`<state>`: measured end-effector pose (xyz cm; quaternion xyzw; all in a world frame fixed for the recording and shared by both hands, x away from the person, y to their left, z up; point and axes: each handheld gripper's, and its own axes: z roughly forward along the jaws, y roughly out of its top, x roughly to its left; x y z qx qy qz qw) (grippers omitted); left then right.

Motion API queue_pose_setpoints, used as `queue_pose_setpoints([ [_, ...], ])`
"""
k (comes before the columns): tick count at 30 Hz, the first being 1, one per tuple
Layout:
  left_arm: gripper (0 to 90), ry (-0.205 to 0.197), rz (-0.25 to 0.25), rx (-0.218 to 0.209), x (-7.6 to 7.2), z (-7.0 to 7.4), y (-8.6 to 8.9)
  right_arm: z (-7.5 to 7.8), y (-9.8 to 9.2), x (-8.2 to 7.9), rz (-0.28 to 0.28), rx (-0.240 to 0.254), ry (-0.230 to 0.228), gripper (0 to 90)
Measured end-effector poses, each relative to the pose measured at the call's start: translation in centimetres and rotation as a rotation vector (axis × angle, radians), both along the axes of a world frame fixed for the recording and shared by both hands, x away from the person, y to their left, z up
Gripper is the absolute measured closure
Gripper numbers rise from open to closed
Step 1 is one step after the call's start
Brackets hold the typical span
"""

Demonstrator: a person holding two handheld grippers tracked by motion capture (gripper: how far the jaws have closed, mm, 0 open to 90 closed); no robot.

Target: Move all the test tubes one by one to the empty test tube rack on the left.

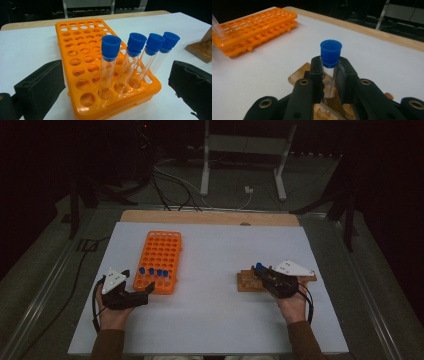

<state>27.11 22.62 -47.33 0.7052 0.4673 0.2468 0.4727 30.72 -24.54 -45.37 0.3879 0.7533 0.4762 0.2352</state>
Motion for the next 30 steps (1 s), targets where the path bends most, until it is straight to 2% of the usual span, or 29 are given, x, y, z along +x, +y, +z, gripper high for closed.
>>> queue_pose_setpoints([
  [10,1.0,-0.005,-0.006,-0.007,-0.1,0.2,-0.2,1.7,-0.2,-0.1,-0.014,0.015,-0.017,77.3],
  [14,1.0,-0.018,-0.010,-0.024,-0.2,0.5,-0.5,2.4,0.0,-0.3,-0.011,0.019,-0.031,77.4],
  [19,1.0,-0.031,-0.015,-0.009,-0.4,0.9,-0.8,3.5,0.2,-0.6,-0.006,0.030,-0.059,77.4],
  [21,1.0,-0.040,-0.017,-0.002,-0.5,1.1,-1.0,4.0,0.4,-0.8,-0.005,0.023,-0.070,77.4],
  [26,1.0,-0.077,-0.015,-0.017,-0.8,2.0,-1.3,5.0,0.8,-1.1,0.013,0.032,-0.092,77.4],
  [30,1.1,-0.105,-0.033,-0.013,-1.2,2.8,-2.0,5.4,1.7,-1.3,0.047,0.040,-0.097,77.4],
])
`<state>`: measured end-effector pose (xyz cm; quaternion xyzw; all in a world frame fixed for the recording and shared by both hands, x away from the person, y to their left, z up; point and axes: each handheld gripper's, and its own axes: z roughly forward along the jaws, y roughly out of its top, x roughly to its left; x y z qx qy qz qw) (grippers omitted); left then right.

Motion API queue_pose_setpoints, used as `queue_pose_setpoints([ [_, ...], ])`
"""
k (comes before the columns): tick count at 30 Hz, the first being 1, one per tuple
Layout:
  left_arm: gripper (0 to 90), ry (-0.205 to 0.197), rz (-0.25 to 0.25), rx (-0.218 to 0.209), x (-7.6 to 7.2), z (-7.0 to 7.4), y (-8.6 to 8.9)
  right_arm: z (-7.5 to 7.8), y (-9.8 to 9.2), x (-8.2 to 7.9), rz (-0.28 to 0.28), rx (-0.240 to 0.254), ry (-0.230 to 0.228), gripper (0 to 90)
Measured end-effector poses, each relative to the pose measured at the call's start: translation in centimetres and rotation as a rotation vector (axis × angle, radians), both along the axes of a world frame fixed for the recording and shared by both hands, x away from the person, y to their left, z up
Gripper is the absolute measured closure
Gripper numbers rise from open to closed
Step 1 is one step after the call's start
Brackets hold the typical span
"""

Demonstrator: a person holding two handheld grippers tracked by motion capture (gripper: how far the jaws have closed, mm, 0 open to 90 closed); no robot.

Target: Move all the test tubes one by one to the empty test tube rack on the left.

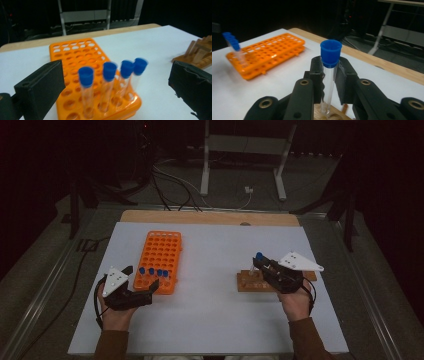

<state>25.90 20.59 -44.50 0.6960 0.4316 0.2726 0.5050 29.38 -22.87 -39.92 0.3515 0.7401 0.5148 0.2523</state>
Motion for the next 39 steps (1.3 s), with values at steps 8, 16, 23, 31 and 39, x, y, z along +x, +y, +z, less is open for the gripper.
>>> queue_pose_setpoints([
  [8,1.5,-0.026,-0.072,0.017,-0.6,1.3,-2.2,-0.3,3.4,-0.3,0.098,-0.009,0.012,77.4],
  [16,2.6,-0.025,-0.170,0.007,-0.9,1.9,-4.5,-0.3,7.1,-0.6,0.194,0.015,0.030,77.3],
  [23,4.5,-0.006,-0.230,0.000,-1.0,1.6,-5.9,-0.1,10.2,-1.2,0.286,0.017,0.041,77.2],
  [31,20.8,0.015,-0.313,0.010,-0.9,1.0,-7.2,-0.1,12.7,-1.9,0.370,0.028,0.057,77.2],
  [39,61.2,0.003,-0.407,0.024,-1.1,0.8,-7.5,-0.1,14.4,-2.6,0.440,0.020,0.062,77.1],
])
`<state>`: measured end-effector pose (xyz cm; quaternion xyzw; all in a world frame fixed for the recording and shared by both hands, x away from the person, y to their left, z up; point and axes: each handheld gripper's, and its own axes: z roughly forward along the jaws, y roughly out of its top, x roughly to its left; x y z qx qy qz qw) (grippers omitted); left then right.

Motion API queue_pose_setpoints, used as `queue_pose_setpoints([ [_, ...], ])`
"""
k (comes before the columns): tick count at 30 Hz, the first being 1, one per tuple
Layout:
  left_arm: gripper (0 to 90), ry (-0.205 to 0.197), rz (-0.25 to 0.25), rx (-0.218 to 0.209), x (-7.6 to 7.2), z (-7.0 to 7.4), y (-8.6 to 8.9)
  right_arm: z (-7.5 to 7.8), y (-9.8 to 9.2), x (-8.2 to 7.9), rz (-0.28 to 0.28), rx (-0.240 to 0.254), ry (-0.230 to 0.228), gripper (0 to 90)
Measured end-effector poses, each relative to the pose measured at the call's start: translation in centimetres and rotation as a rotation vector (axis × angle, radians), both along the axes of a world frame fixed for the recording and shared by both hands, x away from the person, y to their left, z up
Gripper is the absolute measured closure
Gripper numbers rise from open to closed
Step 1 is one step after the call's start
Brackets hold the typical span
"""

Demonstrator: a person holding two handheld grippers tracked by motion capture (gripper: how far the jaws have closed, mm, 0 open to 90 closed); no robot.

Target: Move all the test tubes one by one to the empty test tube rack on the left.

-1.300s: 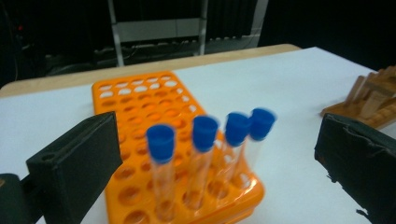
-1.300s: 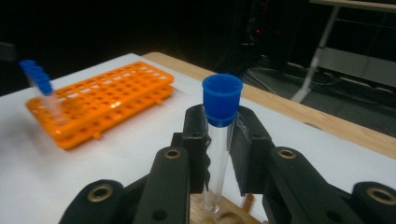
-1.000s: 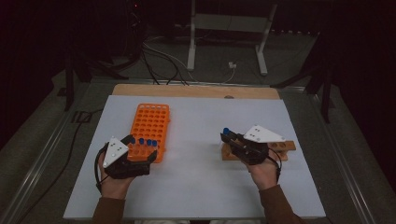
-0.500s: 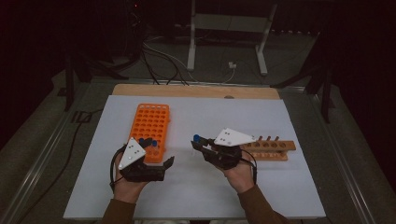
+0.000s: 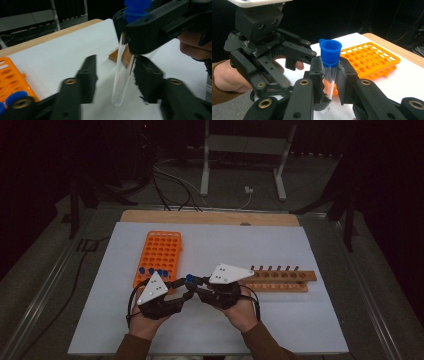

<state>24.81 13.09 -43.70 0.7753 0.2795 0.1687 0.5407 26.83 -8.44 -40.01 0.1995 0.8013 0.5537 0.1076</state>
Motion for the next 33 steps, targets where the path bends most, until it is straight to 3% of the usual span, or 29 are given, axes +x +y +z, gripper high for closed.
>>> queue_pose_setpoints([
  [4,72.4,-0.006,-0.014,0.007,-0.1,0.0,0.0,-0.1,0.2,-0.1,0.007,-0.004,-0.001,77.1],
  [11,77.8,-0.018,-0.024,0.027,-0.2,0.0,-0.2,-0.2,0.1,0.0,0.008,0.000,0.012,74.8],
  [16,77.9,-0.021,0.014,0.010,0.0,0.3,0.8,-0.1,-0.6,0.5,-0.009,0.038,0.052,39.6],
  [19,77.9,-0.034,0.052,-0.005,0.0,0.8,2.1,-0.1,-1.5,0.7,-0.049,0.033,0.045,27.8],
  [24,77.9,-0.045,0.115,-0.026,0.1,1.5,4.1,-0.2,-3.3,1.0,-0.117,0.007,0.038,17.9],
  [27,77.8,-0.062,0.159,-0.023,0.0,1.7,5.5,-0.5,-4.4,1.0,-0.161,-0.035,0.014,14.7],
  [33,77.8,-0.075,0.239,-0.043,-0.1,1.8,8.5,-0.8,-6.7,1.3,-0.216,-0.031,0.022,8.0],
])
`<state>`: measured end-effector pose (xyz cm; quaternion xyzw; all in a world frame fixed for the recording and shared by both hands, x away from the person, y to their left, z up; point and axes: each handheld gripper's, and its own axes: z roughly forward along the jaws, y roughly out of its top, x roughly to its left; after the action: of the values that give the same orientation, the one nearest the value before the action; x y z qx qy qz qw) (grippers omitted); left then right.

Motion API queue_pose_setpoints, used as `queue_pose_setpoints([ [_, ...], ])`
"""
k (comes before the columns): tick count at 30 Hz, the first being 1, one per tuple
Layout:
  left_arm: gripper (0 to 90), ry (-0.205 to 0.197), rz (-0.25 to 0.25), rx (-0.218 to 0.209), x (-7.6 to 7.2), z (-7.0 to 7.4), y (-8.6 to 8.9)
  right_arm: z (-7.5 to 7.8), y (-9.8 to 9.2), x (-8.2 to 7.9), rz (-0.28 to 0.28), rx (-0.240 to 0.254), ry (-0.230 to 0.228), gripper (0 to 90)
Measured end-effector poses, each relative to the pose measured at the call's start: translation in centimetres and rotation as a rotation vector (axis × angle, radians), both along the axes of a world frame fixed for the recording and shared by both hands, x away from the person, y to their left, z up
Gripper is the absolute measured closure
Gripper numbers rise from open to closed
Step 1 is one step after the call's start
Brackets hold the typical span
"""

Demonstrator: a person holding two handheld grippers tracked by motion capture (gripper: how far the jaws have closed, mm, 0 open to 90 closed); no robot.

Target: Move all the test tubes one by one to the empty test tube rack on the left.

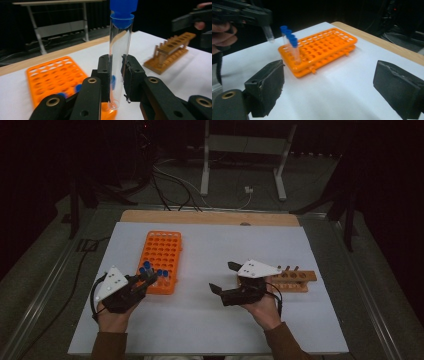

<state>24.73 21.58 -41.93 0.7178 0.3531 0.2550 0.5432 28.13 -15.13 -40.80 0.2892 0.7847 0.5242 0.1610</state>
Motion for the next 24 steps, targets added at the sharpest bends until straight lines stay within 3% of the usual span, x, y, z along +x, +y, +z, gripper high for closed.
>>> queue_pose_setpoints([
  [9,77.8,0.009,0.111,-0.021,0.2,-1.1,3.0,-0.2,-3.3,0.2,-0.074,0.021,-0.002,6.0],
  [14,77.8,0.046,0.157,-0.014,1.1,-2.9,3.4,-0.1,-4.7,0.0,-0.101,0.034,-0.010,6.2],
  [22,77.8,0.076,0.187,0.030,2.4,-4.4,3.0,-0.1,-5.7,-0.3,-0.118,0.040,-0.015,6.5],
  [24,77.7,0.086,0.191,0.019,2.7,-4.8,3.1,-0.1,-5.9,-0.3,-0.121,0.039,-0.016,6.5],
])
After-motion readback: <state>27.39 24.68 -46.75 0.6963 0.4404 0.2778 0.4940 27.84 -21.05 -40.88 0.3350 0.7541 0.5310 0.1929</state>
